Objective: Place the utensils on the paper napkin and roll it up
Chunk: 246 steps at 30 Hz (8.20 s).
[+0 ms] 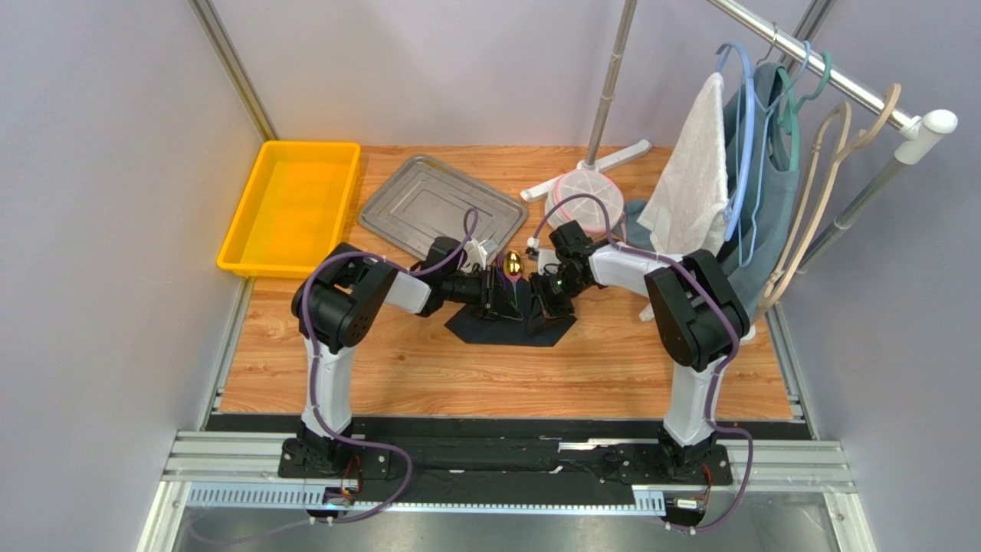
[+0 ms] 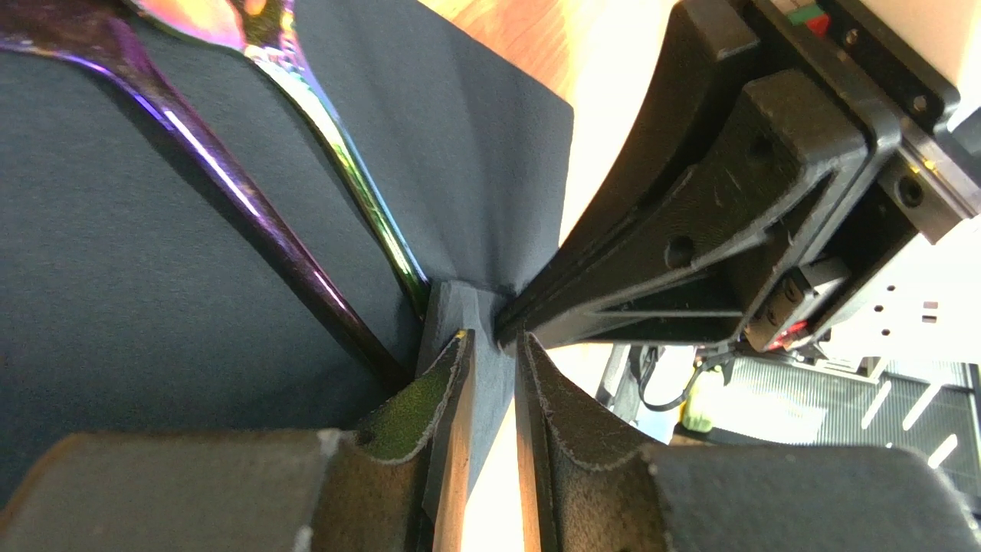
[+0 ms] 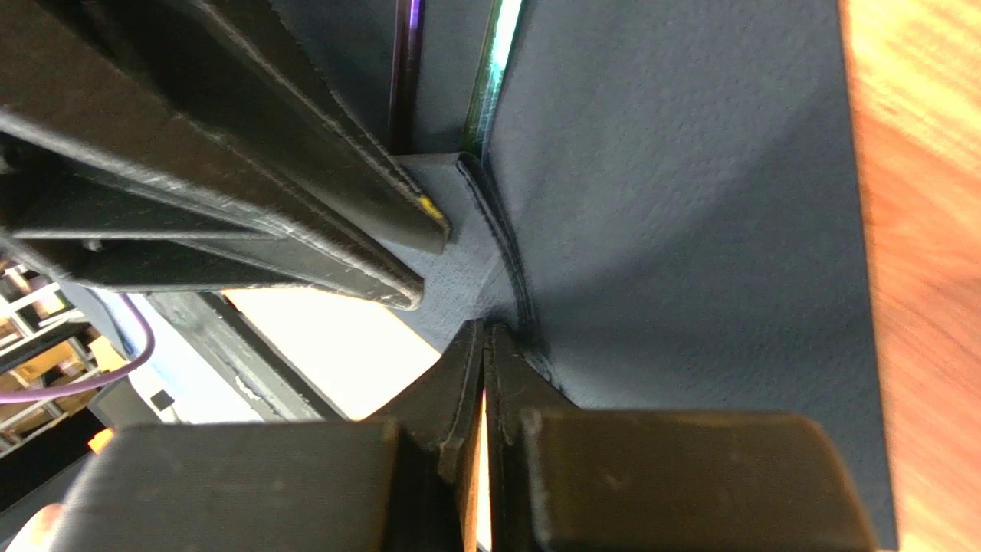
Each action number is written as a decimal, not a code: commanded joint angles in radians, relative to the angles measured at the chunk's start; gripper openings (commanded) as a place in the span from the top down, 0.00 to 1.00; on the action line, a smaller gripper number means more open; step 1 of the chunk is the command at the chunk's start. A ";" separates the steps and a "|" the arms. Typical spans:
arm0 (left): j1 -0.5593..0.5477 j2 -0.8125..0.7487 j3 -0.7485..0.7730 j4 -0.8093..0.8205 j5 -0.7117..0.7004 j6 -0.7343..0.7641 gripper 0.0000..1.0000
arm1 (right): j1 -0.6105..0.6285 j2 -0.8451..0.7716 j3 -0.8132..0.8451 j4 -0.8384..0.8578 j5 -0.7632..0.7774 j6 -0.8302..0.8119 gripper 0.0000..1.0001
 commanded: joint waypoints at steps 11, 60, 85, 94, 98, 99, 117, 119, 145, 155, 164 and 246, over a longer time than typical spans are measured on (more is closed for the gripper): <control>-0.001 0.013 0.032 -0.011 -0.009 0.031 0.73 | -0.052 -0.130 0.031 -0.143 0.089 -0.058 0.72; -0.001 0.030 0.030 0.009 -0.012 0.022 0.74 | -0.152 -0.125 -0.052 0.057 -0.240 0.112 0.49; -0.001 0.029 0.028 0.005 -0.015 0.028 0.74 | -0.169 -0.045 -0.053 -0.077 -0.234 0.067 0.39; -0.001 0.030 0.028 0.002 -0.015 0.027 0.74 | -0.212 -0.099 -0.076 0.050 -0.220 0.161 0.35; -0.001 0.032 0.030 0.002 -0.015 0.022 0.74 | -0.212 -0.087 -0.078 0.067 -0.251 0.181 0.36; -0.001 0.033 0.030 0.005 -0.015 0.022 0.74 | -0.212 -0.087 -0.081 0.072 -0.263 0.193 0.36; 0.004 0.033 0.027 0.009 -0.015 0.019 0.74 | -0.209 -0.090 -0.088 0.009 -0.138 0.124 0.39; 0.004 0.033 0.027 0.006 -0.015 0.020 0.74 | -0.211 -0.079 -0.085 -0.011 -0.153 0.118 0.40; 0.007 0.041 0.032 -0.017 -0.032 0.027 0.77 | -0.131 -0.032 0.014 0.023 -0.277 0.189 1.00; 0.009 0.029 0.028 -0.008 -0.021 0.020 0.77 | -0.080 0.028 0.025 0.052 -0.234 0.212 1.00; 0.009 -0.056 -0.005 0.072 0.017 -0.049 0.75 | -0.079 0.068 0.027 0.048 -0.161 0.198 1.00; 0.170 -0.174 0.042 -0.241 -0.026 0.100 0.57 | 0.021 0.079 0.054 0.156 -0.190 0.250 0.48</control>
